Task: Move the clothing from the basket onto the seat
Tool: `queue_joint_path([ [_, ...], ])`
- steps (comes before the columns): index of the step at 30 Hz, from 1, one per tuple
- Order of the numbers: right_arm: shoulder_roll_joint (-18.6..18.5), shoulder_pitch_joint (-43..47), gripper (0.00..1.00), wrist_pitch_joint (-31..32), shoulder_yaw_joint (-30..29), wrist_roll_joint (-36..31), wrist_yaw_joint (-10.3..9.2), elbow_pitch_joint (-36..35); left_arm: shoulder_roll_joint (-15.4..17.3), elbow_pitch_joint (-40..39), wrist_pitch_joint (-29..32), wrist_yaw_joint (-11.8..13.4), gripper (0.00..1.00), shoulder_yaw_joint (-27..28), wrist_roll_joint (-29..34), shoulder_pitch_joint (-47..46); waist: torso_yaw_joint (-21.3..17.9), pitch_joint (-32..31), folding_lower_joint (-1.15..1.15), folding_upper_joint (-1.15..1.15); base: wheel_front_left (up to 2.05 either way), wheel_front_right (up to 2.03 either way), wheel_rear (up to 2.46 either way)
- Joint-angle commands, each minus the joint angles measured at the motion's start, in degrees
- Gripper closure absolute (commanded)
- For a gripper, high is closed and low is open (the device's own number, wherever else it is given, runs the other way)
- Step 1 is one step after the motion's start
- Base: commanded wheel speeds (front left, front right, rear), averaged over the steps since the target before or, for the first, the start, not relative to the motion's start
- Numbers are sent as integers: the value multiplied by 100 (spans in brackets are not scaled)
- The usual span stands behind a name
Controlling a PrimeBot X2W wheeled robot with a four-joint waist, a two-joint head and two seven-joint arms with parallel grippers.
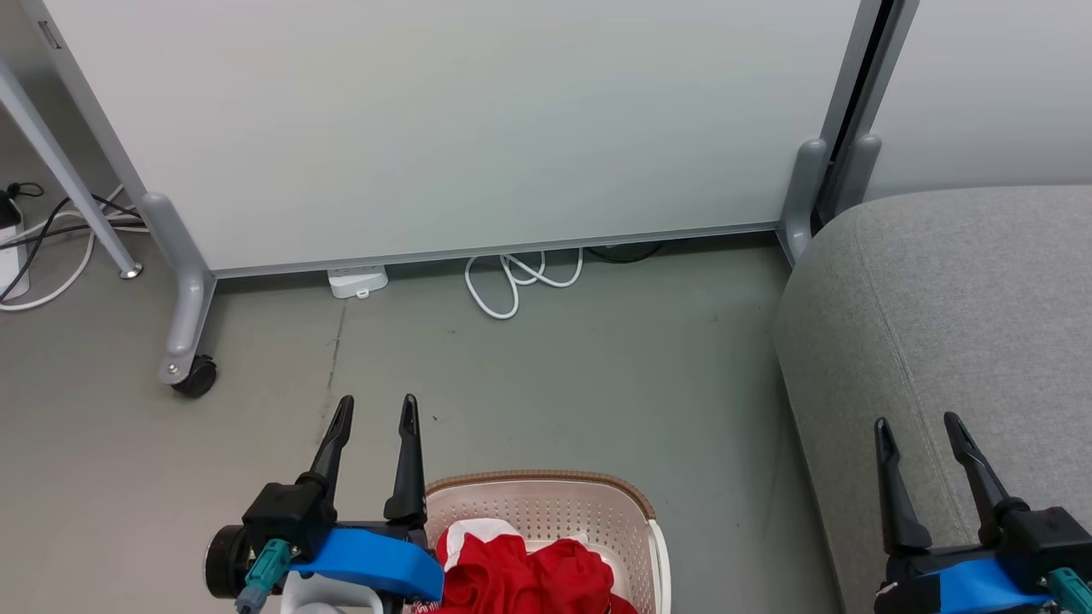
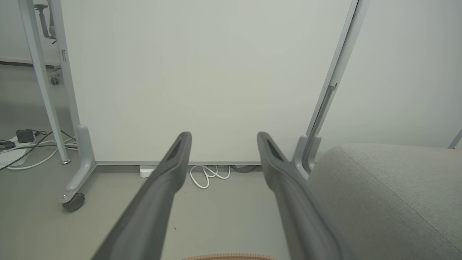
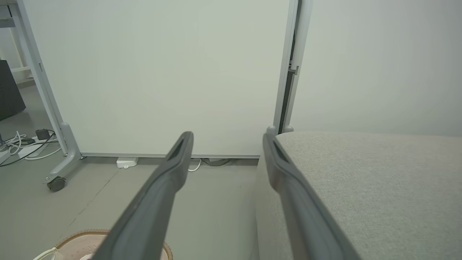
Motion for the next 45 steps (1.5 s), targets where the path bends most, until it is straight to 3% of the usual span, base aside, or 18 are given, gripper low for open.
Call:
queue_joint_path([
  [1,-31,67,0,-29,1,-42,13,-30,3,9,-30,27,0,5,20,-95,-1,4,0,0,0,0,0],
  [16,-30,23,0,-27,24,10,13,-15,1,83,-29,34,0,4,-11,-84,-9,16,0,0,0,0,0],
  [23,-29,-107,0,-26,188,64,13,-110,7,276,-25,13,0,87,102,-92,-187,248,0,0,0,0,0],
  [45,-24,-1242,0,-25,812,372,8,-645,213,1773,-25,-177,0,332,242,-1105,-1081,2629,0,0,0,0,0],
])
